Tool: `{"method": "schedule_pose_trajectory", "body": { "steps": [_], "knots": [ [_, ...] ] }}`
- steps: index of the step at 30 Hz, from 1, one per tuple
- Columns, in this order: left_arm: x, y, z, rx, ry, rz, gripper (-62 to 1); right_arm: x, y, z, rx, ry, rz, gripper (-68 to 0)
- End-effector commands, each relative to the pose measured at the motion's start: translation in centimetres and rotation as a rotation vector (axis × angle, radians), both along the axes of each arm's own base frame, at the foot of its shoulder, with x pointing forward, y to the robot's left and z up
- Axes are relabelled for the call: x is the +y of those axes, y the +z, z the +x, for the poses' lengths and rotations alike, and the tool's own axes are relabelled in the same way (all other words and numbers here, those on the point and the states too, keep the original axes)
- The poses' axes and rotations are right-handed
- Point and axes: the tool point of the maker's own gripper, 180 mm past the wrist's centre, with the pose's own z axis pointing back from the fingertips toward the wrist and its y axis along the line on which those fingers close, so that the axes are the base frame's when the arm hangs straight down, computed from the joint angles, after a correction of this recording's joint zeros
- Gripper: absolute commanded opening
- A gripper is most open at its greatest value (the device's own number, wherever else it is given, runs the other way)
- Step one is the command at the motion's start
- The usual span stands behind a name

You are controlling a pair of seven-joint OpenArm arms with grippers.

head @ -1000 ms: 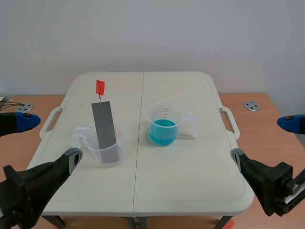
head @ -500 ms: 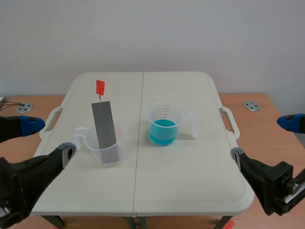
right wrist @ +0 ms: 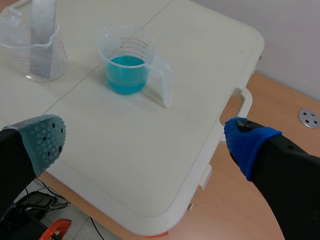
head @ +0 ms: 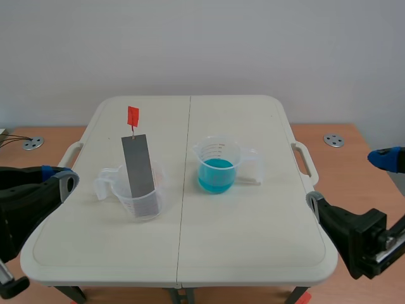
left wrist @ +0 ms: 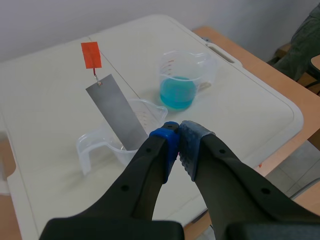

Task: Hold the metal plate by the orange handle, dip it into the blue solution, take it out and point at it, then put the plate back in the beaker on the left.
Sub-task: 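Lift the metal plate out of the left beaker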

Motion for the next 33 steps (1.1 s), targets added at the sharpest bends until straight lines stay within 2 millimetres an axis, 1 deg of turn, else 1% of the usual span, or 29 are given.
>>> {"method": "schedule_pose_trajectory", "body": {
  "steps": [1, 4, 9, 12, 16, 20, 25, 28, 33],
  "knots": [
    [0.0, 0.4, -0.1, -0.01, 0.02, -0.018, -58.2, 0.2, 1.1, 0.5, -0.042, 0.001, 0.015, -1.2],
    [1.1, -0.4, -0.4, 0.012, 0.076, 0.014, -58.2, 0.1, 1.5, 1.0, -0.055, 0.0, 0.011, -1.2],
    [2.4, -2.2, -2.0, 0.072, 0.107, 0.09, -58.2, 0.4, 1.8, 1.4, -0.07, 0.006, 0.015, -1.2],
    [2.8, -3.3, -3.6, 0.13, 0.112, 0.108, -58.2, 1.1, 1.8, 1.7, -0.071, 0.02, 0.024, -1.2],
    [4.0, -4.7, -5.8, 0.211, 0.143, 0.149, -58.2, 2.1, 1.5, 2.1, -0.061, 0.043, 0.035, -1.2],
    [5.0, -6.0, -8.2, 0.283, 0.155, 0.213, -58.2, 3.3, 1.7, 2.7, -0.071, 0.069, 0.054, -1.2],
    [5.2, -7.2, -11.2, 0.379, 0.15, 0.236, -58.2, 4.7, 2.0, 3.7, -0.089, 0.101, 0.079, -1.2],
    [5.3, -7.7, -12.6, 0.429, 0.148, 0.246, -58.2, 5.5, 2.0, 4.2, -0.085, 0.116, 0.102, -1.2],
    [5.7, -7.7, -12.5, 0.425, 0.168, 0.259, -58.2, 7.0, 1.9, 5.1, -0.087, 0.154, 0.12, -1.2]
  ]
}}
